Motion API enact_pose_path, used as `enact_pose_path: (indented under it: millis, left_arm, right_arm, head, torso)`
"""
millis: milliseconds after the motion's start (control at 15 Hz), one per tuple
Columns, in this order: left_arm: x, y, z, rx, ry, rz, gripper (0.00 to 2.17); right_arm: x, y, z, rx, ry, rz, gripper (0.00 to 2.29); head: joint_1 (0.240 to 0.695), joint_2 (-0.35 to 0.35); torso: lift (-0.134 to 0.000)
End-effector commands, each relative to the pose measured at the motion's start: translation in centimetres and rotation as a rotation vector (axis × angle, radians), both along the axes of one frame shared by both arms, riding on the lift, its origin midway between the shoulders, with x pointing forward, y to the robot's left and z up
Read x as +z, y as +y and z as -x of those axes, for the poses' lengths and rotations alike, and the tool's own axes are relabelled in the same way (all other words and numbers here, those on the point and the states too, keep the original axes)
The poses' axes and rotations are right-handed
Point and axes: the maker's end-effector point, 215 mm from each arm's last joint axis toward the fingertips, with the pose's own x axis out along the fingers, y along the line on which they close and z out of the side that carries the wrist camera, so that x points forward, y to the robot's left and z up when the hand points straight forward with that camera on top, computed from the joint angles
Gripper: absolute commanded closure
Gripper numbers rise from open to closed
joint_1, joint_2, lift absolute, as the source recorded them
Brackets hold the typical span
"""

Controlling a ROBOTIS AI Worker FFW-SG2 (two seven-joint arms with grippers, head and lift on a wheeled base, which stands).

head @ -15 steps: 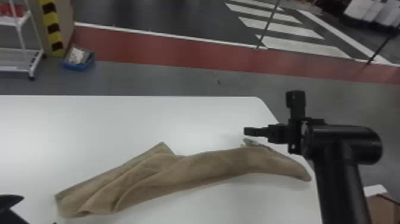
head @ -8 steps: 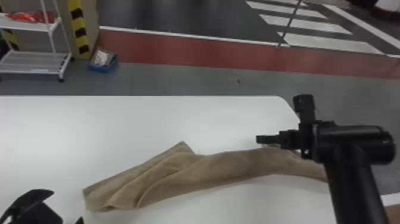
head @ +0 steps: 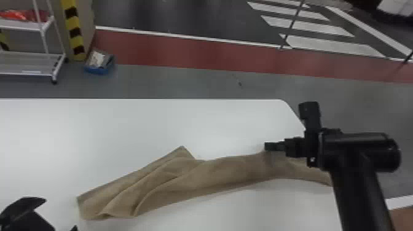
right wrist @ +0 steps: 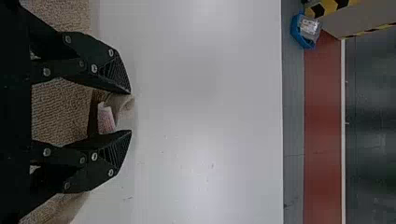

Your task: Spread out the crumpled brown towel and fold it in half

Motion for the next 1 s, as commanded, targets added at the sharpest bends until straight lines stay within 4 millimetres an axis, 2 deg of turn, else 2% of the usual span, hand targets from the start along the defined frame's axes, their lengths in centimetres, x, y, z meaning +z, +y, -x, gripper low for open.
enact_pose_path:
  millis: [0,200,333,467,600,800,867,933]
  left_arm:
    - [-0.1,0.1,0.1,0.002,0.002,-0.001,0.22]
    - [0.0,0.1,0.1,0.004,0.001,0.0,0.22]
    - [0.1,0.2,-0.1,0.006,-0.003,-0.001,0.22]
    - [0.2,0.1,-0.1,0.008,-0.006,0.002,0.22]
    - [0.3,0.2,-0.2,0.01,-0.008,0.0,0.22]
    - [0.4,0.2,-0.3,0.015,-0.013,0.002,0.22]
    - [0.5,0.2,-0.3,0.014,-0.016,0.002,0.22]
    - [0.8,0.1,-0.4,0.015,-0.02,0.004,0.22]
  right_arm:
    - [0.4,-0.2,0.0,0.001,-0.018,-0.002,1.58]
    - [2.6,-1.3,0.2,-0.011,-0.081,-0.054,1.59]
    - [7.2,-1.6,-0.6,-0.013,-0.193,-0.12,1.59]
    - [10.8,-1.3,0.2,-0.014,-0.253,-0.198,1.59]
    - [14.1,-0.8,3.3,-0.006,-0.289,-0.265,1.59]
    - [14.8,4.8,11.1,0.19,-0.273,-0.342,1.59]
    - [15.4,5.6,12.9,0.256,-0.303,-0.351,1.59]
    - [15.8,5.4,14.9,0.329,-0.338,-0.317,1.59]
  head:
    - [0.695,-0.268]
    - [0.695,-0.268]
    - [0.695,-0.272]
    - [0.695,-0.278]
    - [0.695,-0.279]
    - [0.695,-0.27]
    - [0.695,-0.254]
    - [0.695,-0.239]
  torso:
    - [-0.124]
    - [-0.124]
    - [-0.124]
    - [-0.124]
    - [-0.124]
    - [-0.124]
    - [-0.124]
    - [-0.124]
